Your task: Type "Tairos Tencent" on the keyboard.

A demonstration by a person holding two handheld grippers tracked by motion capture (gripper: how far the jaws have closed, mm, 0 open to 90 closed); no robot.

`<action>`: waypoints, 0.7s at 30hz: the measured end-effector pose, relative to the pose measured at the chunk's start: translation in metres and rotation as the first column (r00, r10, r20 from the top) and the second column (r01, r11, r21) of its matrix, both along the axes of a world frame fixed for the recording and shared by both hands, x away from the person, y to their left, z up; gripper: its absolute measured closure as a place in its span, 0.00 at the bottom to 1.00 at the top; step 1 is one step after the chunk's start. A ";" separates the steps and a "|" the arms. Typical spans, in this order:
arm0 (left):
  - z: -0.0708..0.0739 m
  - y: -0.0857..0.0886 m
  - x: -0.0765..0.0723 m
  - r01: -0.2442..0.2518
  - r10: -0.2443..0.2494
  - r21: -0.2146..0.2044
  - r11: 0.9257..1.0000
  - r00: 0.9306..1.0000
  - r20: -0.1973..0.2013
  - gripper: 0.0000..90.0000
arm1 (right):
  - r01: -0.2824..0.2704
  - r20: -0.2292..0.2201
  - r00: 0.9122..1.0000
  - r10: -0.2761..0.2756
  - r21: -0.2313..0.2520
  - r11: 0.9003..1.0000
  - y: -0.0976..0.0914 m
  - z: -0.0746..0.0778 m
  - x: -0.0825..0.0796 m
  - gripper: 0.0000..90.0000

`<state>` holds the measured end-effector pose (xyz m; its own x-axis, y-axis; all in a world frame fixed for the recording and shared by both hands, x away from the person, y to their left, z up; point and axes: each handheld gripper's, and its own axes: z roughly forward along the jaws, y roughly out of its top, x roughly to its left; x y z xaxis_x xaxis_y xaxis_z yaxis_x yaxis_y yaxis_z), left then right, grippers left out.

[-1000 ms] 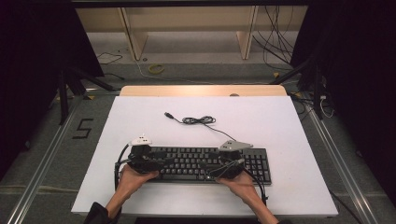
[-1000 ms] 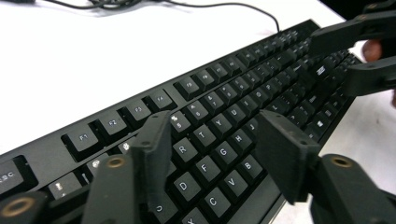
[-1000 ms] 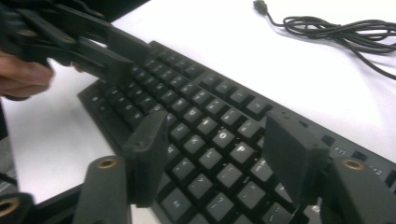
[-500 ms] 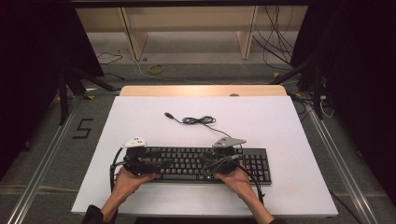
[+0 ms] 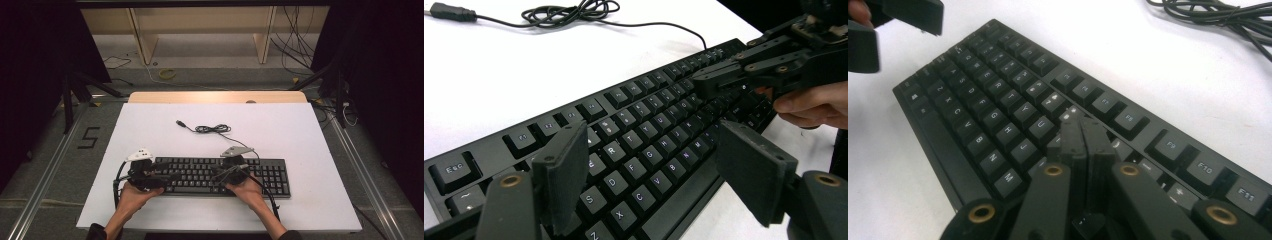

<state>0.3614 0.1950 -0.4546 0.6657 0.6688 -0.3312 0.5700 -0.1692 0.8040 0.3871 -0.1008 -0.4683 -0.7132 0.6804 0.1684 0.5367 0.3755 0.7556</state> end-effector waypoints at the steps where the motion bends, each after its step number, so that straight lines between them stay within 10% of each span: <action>1: 0.000 0.000 -0.001 0.000 0.000 0.001 1.000 1.000 0.003 0.32 | 0.001 -0.004 1.000 -0.001 -0.002 1.000 0.001 -0.001 0.000 1.00; 21: -0.003 0.005 -0.009 -0.005 0.005 -0.010 1.000 1.000 0.008 0.32 | -0.003 -0.027 1.000 0.002 -0.042 0.999 0.006 -0.008 0.003 1.00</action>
